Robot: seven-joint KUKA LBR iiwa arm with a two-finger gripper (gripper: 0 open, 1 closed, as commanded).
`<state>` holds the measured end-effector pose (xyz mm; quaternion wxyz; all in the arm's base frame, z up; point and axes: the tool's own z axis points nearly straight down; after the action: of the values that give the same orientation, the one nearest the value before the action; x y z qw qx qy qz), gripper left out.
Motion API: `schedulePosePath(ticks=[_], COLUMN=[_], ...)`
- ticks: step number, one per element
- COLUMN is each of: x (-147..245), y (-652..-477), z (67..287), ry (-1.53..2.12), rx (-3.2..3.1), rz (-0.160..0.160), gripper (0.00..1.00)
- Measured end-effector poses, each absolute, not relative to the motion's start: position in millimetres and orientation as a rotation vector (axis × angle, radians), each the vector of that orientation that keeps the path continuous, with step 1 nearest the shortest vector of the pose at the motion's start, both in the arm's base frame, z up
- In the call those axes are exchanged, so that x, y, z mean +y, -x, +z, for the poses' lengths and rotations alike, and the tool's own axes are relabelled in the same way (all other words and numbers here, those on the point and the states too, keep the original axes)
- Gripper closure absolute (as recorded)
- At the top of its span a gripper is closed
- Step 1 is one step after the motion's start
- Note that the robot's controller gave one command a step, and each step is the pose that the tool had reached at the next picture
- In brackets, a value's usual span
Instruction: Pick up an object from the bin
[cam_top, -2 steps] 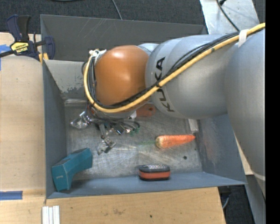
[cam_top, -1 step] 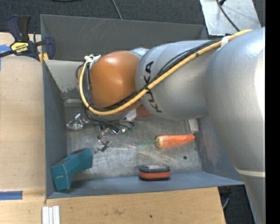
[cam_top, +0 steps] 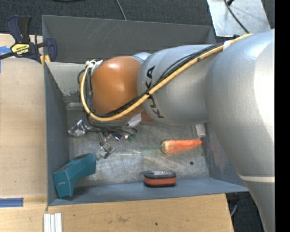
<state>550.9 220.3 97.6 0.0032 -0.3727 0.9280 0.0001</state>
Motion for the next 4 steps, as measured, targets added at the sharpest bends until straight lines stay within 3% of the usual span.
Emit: schedulePosePath(ticks=[1,2,3,4], x=[210.9,227.9,237.9,237.9], y=[-546.6,-510.8,-500.9,-500.9], z=[80.0,78.7,77.2,77.2], ry=[1.219,1.334,1.365,1.364], rx=[2.896,2.825,2.850,2.850], rz=[0.003,-0.008,-0.024,-0.023], gripper=[0.00,0.00,1.00,1.00])
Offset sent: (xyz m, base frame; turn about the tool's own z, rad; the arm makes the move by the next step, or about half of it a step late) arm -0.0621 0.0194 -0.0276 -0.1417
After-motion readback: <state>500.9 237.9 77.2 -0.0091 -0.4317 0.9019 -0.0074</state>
